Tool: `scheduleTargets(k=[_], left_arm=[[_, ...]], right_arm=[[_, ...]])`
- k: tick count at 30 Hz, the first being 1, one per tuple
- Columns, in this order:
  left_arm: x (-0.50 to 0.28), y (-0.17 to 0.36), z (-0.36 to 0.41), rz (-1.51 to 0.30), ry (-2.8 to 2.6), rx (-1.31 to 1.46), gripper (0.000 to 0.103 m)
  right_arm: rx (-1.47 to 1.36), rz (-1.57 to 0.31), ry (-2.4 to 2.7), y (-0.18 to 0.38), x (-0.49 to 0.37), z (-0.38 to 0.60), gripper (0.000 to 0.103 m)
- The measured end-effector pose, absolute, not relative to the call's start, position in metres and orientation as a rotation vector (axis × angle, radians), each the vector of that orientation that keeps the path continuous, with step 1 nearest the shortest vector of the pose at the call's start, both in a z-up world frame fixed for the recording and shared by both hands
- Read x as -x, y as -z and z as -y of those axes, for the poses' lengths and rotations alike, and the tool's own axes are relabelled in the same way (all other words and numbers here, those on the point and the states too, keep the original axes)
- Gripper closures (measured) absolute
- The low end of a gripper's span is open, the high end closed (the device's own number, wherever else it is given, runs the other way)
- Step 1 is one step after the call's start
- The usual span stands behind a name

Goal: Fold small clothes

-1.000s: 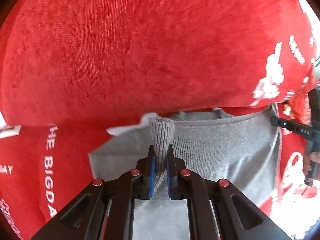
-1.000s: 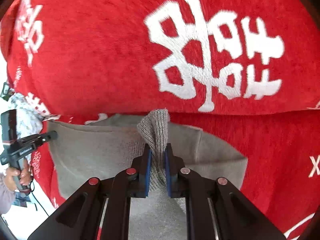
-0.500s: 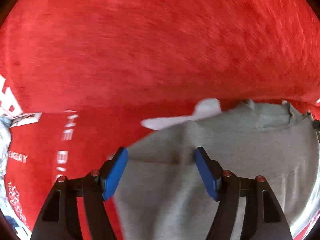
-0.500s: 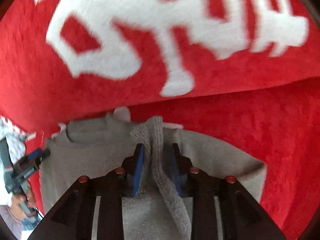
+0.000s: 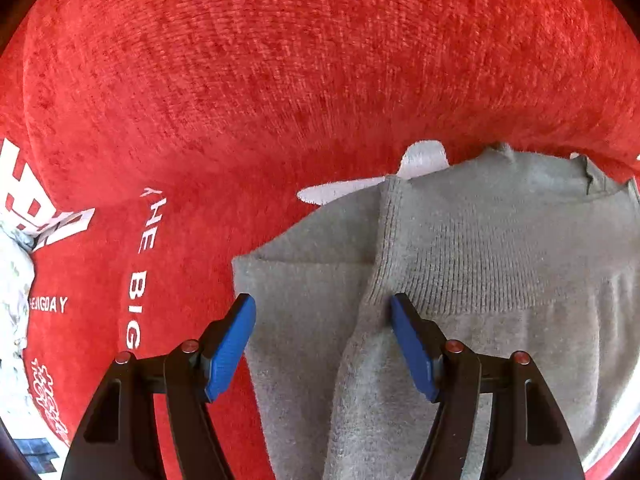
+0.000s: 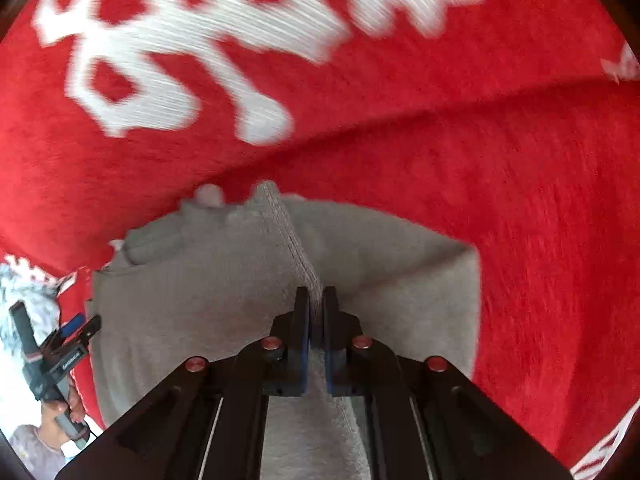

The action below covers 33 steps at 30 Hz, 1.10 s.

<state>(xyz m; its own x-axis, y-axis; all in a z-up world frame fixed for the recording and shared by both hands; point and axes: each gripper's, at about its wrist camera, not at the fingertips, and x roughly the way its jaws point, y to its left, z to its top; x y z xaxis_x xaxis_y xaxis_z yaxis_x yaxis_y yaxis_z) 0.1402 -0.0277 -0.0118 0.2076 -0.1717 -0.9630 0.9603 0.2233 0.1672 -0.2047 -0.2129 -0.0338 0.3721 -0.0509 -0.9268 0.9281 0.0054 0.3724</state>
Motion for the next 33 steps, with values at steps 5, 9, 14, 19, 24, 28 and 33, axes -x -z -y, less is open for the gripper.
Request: scheduleTargets(k=[5, 9, 14, 19, 24, 28, 33], left_arm=[[-0.149, -0.007, 0.016, -1.056, 1.016, -1.000, 0.032], [-0.159, -0.024, -0.015, -1.231, 1.097, -0.922, 0.032], [-0.165, -0.020, -0.065, -1.457, 1.087, -0.861, 0.032], [-0.155, -0.011, -0.097, -1.494, 1.043, -0.878, 0.032], [-0.145, -0.011, -0.102, -1.438, 1.040, -0.922, 0.032], [-0.145, -0.001, -0.103, -1.395, 0.997, -0.986, 0.032], [-0.157, -0.009, -0.113, -1.391, 0.976, -0.954, 0.064]], right_arm=[[-1.323, -0.884, 1.008, 0.011, 0.220, 0.201, 0.087], [-1.355, -0.818, 0.950, -0.008, 0.237, 0.172, 0.039], [-1.451, -0.806, 0.861, -0.009, 0.260, 0.114, 0.043], [-1.549, -0.851, 0.843, 0.016, 0.271, 0.080, 0.071], [-1.488, -0.844, 0.812, 0.008, 0.256, 0.079, 0.096], [-1.500, -0.931, 0.850, 0.026, 0.267, 0.071, 0.097], [-1.520, -0.936, 0.891, 0.023, 0.271, 0.066, 0.094]])
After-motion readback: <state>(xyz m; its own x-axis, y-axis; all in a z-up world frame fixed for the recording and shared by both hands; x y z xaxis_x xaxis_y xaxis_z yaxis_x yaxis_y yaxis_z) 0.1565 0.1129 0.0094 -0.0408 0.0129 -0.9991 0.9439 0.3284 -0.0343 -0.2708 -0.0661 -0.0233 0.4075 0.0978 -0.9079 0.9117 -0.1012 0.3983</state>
